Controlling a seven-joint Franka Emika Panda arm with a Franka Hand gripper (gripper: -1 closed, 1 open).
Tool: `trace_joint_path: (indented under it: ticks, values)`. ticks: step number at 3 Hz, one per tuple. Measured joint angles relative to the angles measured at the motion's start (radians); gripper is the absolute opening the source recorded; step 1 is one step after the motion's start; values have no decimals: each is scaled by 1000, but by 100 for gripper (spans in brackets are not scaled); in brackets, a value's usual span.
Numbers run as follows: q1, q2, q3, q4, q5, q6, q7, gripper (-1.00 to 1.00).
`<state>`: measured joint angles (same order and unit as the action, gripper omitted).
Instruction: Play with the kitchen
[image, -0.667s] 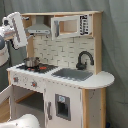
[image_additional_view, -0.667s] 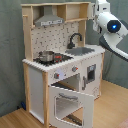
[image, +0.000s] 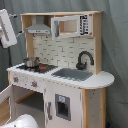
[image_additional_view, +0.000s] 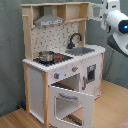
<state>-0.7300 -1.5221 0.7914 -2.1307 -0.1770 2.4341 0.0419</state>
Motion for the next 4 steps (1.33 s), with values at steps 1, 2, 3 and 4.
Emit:
trace_joint_path:
  ticks: [1, 2, 3, 4]
  values:
    - [83, -1, -7, -1, -64, -59, 1, 100]
    - [153, -2, -23, -11, -135, -119, 1, 100]
    - [224, -1, -47, -38, -216, -170, 1, 100]
    - [297, -2, -78, -87, -298, -207, 11, 100]
